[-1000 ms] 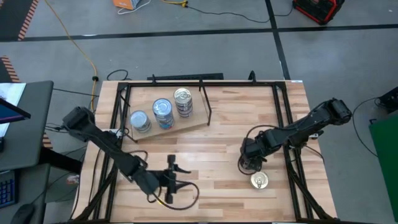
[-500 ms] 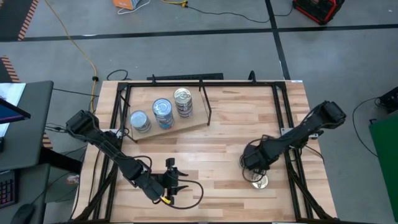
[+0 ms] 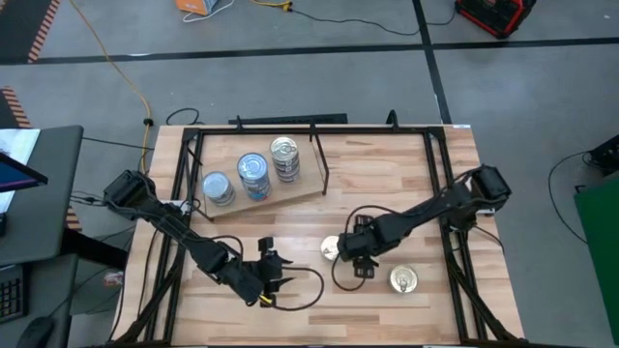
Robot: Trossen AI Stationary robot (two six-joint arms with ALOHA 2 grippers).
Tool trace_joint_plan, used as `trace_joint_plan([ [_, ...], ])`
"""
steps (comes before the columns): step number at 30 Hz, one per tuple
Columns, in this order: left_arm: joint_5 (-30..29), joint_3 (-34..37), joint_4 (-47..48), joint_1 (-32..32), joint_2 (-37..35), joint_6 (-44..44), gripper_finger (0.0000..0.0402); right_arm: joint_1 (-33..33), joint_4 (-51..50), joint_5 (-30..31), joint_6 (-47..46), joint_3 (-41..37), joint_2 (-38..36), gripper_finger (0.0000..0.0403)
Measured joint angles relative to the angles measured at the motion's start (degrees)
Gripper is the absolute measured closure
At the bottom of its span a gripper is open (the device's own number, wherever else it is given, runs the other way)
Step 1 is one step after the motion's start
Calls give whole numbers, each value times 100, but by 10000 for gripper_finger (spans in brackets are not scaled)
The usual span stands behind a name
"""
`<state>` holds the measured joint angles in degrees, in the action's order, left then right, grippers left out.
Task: Stack canned seafood by type on shelf
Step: Stack the blue pink tuna can on top of the blue pink tuna can on the shelf
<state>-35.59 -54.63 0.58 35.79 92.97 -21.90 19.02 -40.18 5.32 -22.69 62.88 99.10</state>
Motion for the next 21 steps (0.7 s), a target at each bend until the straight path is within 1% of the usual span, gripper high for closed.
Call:
trace_joint_plan([
  [2,54,0,201,-2,0,-177,212,62,-81,32,8,118,-90,92],
  [4,42,2,346,-2,0,-343,212,159,157,277,44,123,-231,92],
  [6,-121,6,404,-15,2,-462,212,306,751,711,197,48,-352,92],
  [8,-358,7,357,-22,53,-539,212,448,1588,1206,397,-193,-399,92],
  [9,-470,11,331,-24,86,-550,212,507,1996,1347,498,-332,-398,92],
  [12,-623,26,351,-59,94,-533,212,548,2765,1396,605,-671,-386,92],
  [18,-614,24,51,-227,90,-218,212,364,2940,1530,353,-1060,-388,92],
  [21,-412,24,42,-375,90,-198,212,313,3027,1596,244,-1247,-394,94],
])
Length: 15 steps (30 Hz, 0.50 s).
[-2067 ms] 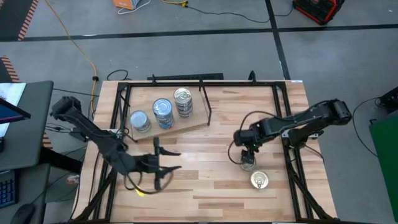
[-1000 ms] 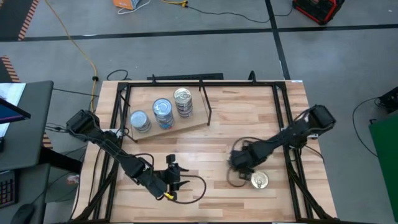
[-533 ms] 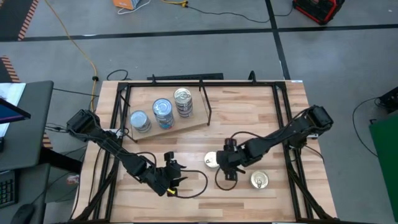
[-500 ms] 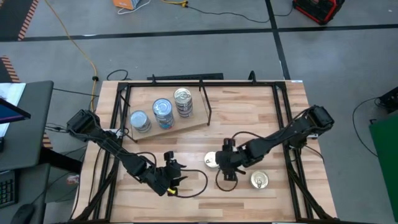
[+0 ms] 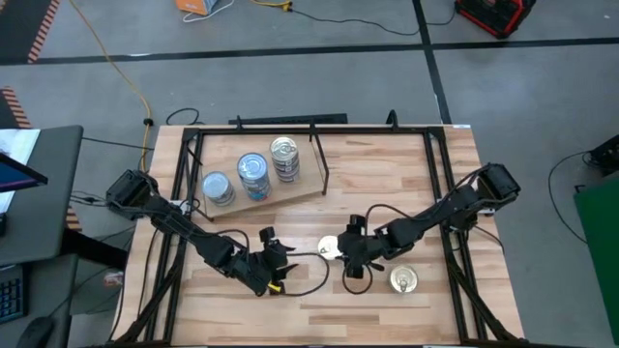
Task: Stack canned seafood by type on shelf
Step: Stack the blue pink tuna can on top of the blue pink tuna can on the shelf
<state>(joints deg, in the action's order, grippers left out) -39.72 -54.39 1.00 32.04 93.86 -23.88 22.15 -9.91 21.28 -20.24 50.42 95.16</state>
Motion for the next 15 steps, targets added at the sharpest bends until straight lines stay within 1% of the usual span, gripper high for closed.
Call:
trace_joint_plan([
  [6,303,0,-66,-149,0,59,212,56,179,18,-302,-257,-18,111],
  [11,511,0,-185,-211,0,135,212,250,231,91,-558,-352,-20,117],
  [15,525,-4,-210,-204,0,216,212,502,409,347,-738,-502,-18,117],
])
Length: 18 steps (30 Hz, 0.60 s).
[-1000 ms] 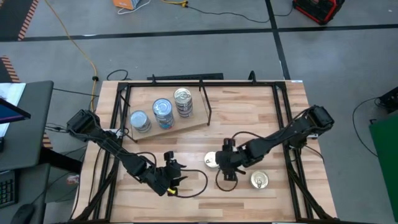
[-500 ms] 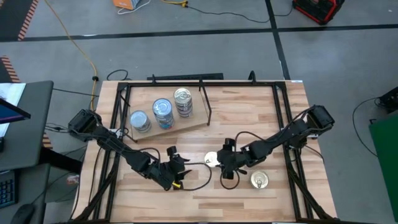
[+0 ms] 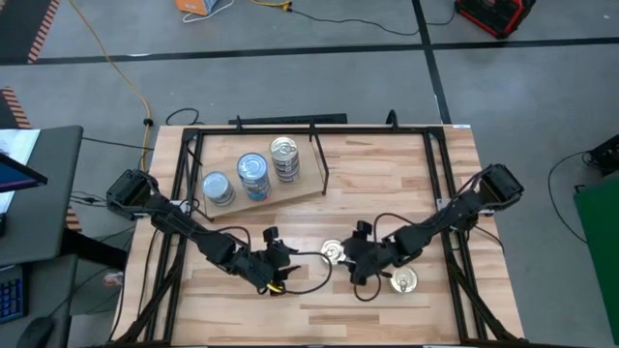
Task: Stack canned seafood by type on shelf
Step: Stack the blue pink tuna can on top of the blue pink tuna can on the shelf
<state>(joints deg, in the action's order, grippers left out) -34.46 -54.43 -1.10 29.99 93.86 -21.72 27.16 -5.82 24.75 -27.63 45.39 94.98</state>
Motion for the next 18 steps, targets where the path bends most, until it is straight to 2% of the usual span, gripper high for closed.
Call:
trace_joint_plan([
  [6,7,-2,0,0,0,-2,212,344,546,531,-74,-251,14,117],
  [11,8,-2,-3,0,0,-2,212,663,613,1066,128,-274,33,117],
  [18,33,-4,-14,0,0,-4,212,891,664,1301,263,-268,172,117],
])
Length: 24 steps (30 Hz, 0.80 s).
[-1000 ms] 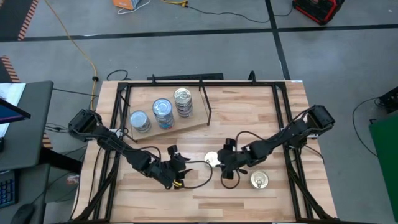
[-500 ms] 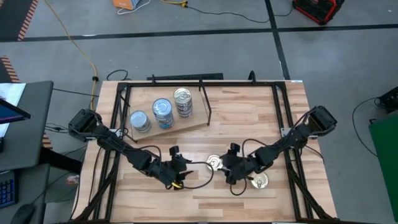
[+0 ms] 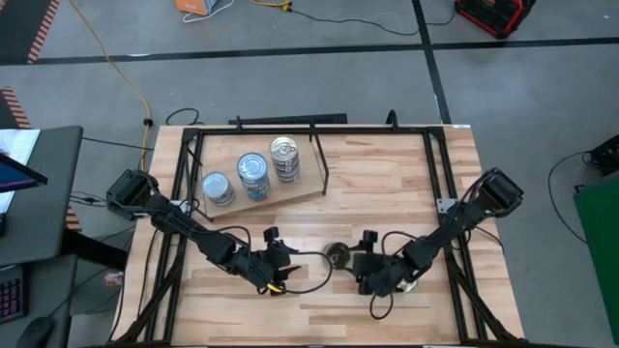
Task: Stack canned seafood by type on shelf
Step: Stack the blue pink tuna can on top of the blue pink tuna can on the shelf
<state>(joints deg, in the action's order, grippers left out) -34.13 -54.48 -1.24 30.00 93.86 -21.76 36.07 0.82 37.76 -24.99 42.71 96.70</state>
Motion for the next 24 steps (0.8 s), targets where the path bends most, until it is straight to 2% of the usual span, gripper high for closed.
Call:
trace_joint_plan([
  [7,121,0,-258,0,0,142,212,-13,12,-90,-58,-41,395,117],
  [24,708,0,-472,-76,0,87,212,-6,211,-39,-263,-1,337,117],
])
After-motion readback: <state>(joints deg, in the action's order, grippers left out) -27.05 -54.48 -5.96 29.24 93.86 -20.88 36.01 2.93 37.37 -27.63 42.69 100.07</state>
